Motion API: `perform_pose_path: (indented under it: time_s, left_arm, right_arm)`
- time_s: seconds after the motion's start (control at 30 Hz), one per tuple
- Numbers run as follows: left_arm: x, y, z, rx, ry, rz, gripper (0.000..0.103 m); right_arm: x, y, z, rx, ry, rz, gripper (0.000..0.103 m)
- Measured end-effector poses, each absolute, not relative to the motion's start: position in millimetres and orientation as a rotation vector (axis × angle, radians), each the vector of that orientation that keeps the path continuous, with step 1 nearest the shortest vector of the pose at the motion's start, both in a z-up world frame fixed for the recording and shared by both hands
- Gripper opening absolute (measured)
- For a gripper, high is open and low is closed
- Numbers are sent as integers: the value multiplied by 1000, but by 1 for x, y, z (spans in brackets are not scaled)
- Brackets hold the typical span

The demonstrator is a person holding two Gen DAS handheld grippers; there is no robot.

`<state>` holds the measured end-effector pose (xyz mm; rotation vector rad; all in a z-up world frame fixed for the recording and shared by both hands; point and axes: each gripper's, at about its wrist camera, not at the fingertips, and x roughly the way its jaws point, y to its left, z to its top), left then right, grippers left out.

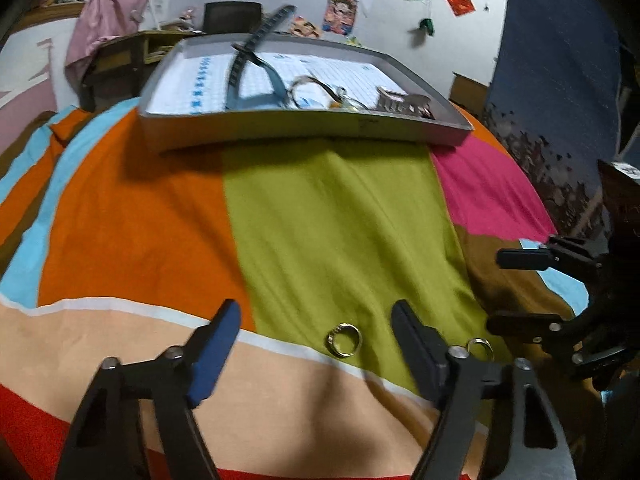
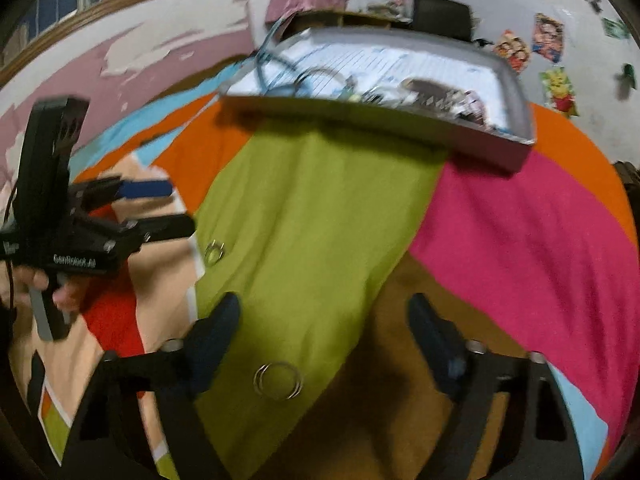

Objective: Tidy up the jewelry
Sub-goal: 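Grasp a small silver ring with the left tool while the right tool grasps a larger metal ring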

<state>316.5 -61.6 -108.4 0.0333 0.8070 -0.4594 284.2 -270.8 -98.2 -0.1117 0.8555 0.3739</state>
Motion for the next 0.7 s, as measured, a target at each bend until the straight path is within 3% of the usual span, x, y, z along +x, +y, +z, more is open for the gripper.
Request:
perform_pose_path:
  time_s: [0.17,0.23,0.37,0.5,0.53,0.7]
  left_arm:
    - [318,-72,-120,58,854,-518,41]
    - [319,-73,-125,54,875,-527,34]
    - [324,-74,-133,34,919,-523,21]
    - [327,-70,-138,-12,947,-525,12]
    - [328,-70,-139,-17,955,-526,10]
    - [325,-76,-141,9,975,-534,7]
  right_arm:
    - [282,-261,-111,-130,926,411,57]
    - [284,-261,-115,-125,956,414,48]
    - [284,-261,-121,-123,1003,413,39]
    - [278,-254,-125,-157,1046,446,38]
    - [276,-251,-127,-169,1057,460,34]
    - [275,-246,-134,-220,1098,471,30]
